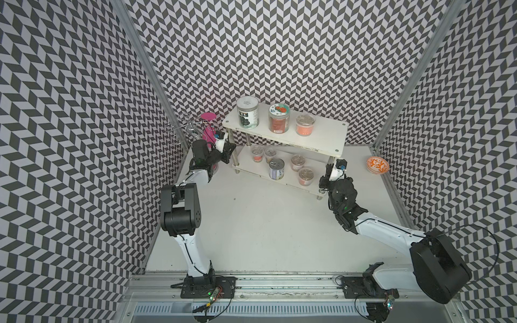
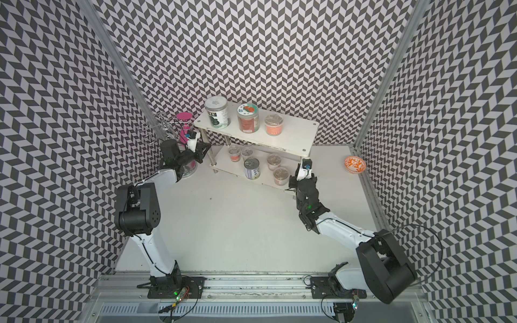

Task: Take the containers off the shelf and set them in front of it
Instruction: Adjust the shelf at the center of the board.

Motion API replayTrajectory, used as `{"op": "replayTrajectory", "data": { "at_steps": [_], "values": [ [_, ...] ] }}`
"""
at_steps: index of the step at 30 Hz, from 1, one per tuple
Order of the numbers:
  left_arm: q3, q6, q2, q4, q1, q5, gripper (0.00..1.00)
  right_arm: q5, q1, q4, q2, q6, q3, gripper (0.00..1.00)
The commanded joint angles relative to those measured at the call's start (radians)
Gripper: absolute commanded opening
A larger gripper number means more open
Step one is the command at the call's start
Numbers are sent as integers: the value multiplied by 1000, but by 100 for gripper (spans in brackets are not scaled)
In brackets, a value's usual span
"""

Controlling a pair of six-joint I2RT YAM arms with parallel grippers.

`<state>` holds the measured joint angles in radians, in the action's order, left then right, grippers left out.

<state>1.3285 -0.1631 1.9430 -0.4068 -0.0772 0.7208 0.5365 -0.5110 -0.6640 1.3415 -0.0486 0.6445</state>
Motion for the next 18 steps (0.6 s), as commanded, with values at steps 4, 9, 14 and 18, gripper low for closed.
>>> {"op": "replayTrajectory", "data": {
  "at_steps": [4,9,14,18],
  "values": [
    [1,5,-34,66,2,23,3,-96,50,-83,-24,-7,-15,10],
    [-76,25,-102,50,5,-7,0,-223,112,-80,-40,60,-23,9],
    [-222,49,-213,10,23,-63,0,-413,217,-72,-46,111,-31,8],
    [-350,64,-309,-19,28,-110,0,-549,286,-86,-23,154,-30,8]
  ]
}}
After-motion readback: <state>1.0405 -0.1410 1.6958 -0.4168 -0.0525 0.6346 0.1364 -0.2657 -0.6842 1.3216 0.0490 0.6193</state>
